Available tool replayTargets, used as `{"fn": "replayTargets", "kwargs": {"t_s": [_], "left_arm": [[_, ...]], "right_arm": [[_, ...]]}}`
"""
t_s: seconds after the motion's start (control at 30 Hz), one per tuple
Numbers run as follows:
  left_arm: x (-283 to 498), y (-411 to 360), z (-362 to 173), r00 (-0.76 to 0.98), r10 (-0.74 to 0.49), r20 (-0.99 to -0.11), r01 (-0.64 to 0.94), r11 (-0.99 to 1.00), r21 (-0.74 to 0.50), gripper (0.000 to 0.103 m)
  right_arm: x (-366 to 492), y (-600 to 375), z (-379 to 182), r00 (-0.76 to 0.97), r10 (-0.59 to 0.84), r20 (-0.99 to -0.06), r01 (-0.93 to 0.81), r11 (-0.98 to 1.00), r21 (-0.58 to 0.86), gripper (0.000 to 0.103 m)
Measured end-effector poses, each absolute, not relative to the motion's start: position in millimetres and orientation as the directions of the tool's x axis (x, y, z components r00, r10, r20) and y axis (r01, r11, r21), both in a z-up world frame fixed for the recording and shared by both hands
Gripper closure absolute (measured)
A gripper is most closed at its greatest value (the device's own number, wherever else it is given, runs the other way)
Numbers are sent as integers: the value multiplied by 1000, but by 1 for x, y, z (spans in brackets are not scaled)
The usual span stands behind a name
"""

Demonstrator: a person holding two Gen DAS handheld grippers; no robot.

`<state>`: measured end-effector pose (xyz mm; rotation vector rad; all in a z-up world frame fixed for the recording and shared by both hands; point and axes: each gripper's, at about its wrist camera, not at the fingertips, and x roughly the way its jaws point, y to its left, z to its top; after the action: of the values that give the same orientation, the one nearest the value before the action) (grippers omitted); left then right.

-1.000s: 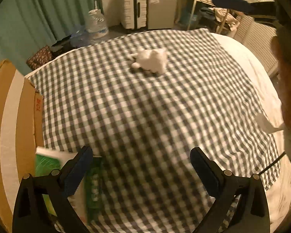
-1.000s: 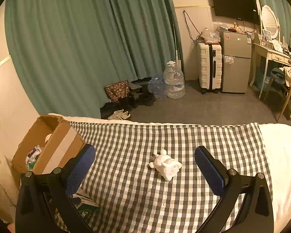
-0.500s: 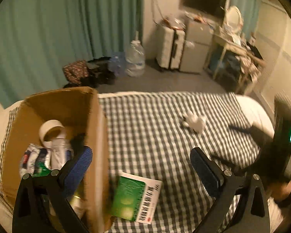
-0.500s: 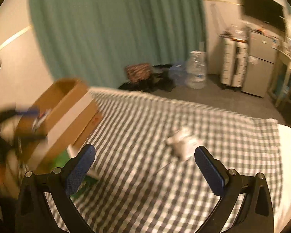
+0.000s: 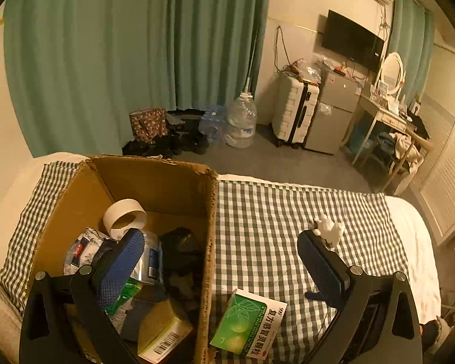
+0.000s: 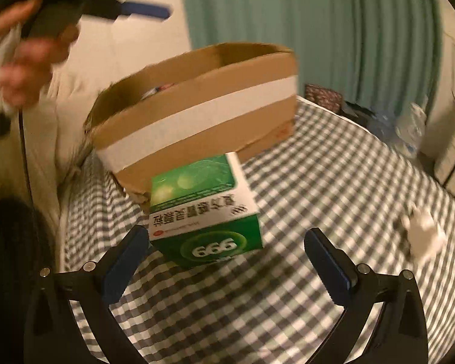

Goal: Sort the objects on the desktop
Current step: 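Grasp the green medicine box with the right gripper and lift it, then grasp the white figurine with the left gripper while the right holds the medicine box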

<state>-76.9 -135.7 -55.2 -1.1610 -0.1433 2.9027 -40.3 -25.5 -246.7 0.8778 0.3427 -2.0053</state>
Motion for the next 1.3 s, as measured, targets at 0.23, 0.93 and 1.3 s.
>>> {"fn": "replayTargets", "kwargs": {"t_s": [0.23,0.93,1.3], "left_arm": [[-80,-149,-67,-706,64,-705,36,-991,-126,0],[-84,-140,-72,-717,93,-691,-7,-992,-127,0],[-98,-51,-71,-744,104,-660,-107,-994,-36,0]], "right_arm": [[-37,-61,-260,-309,-605,-734,873,-487,34,0],[-61,-52,-260,-378,-524,-763,767,-639,58,7],[-63,50,-223,-601,-407,-688,573,-819,-15,7]]}}
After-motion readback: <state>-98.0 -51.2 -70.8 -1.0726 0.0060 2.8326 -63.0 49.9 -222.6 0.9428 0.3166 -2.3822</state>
